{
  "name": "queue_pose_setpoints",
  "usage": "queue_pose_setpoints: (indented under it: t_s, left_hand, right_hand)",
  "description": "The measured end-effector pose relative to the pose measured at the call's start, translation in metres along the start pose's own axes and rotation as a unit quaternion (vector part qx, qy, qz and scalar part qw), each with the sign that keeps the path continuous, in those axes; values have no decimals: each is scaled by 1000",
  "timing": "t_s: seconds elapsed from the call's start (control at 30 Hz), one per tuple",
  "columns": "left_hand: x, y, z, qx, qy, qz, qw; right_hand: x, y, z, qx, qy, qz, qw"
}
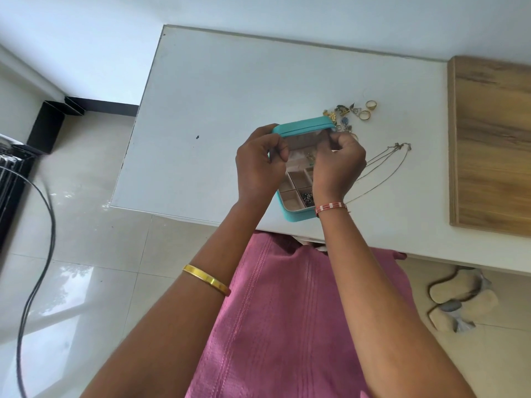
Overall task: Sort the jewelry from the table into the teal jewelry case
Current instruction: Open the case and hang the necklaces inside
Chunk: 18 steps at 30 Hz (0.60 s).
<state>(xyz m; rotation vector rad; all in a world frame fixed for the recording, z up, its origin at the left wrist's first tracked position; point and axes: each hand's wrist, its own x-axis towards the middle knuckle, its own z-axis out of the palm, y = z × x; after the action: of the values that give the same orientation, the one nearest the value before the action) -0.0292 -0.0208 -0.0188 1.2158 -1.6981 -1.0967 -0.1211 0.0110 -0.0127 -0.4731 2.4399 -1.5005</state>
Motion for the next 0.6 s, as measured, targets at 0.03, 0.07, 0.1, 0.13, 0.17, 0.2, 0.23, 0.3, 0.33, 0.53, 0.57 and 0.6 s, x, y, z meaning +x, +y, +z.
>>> queue_pose_setpoints:
  t_s: [0.03, 0.07, 0.1, 0.13, 0.17, 0.2, 0.23, 0.3, 0.33, 0.53, 0.57, 0.6]
  left_hand:
    - [0, 1, 0, 0, 1, -3, 1000]
    - [1, 1, -1, 0, 3, -7, 1000]
    - [1, 2, -1, 0, 4, -10, 1000]
    - [2, 2, -2, 1, 3, -13, 1000]
    - [3, 3, -2, 1, 3, -14, 1000]
    - [4, 4, -2, 1, 3, -16, 1000]
    - [5, 5, -2, 2, 3, -17, 1000]
    - [6, 8, -3, 2, 0, -16, 1000]
    - [6, 9, -3, 0, -2, -17, 1000]
    - [4, 15, -5, -9, -10, -48, 999]
    - [4, 16, -5, -9, -10, -50, 999]
    - [4, 17, -5, -7, -10, -54, 998]
  right_hand:
    - [1, 0, 0, 0, -3, 0, 1000]
    - [1, 0, 0, 2, -9, 3, 1000]
    - [2, -1, 0, 7, -14, 7, 1000]
    - [3, -2, 1, 12, -19, 12, 1000]
    - [3, -3, 1, 15, -20, 17, 1000]
    - [3, -3, 1, 15, -19, 20, 1000]
    - [2, -3, 1, 15, -18, 22, 999]
    - [1, -3, 0, 13, -15, 22, 1000]
    - [1, -4, -1, 7, -16, 21, 1000]
    - [-1, -6, -5, -54, -18, -19, 998]
    - [-1, -6, -6, -62, -19, -26, 998]
    - [-1, -6, -7, -72, -20, -32, 997]
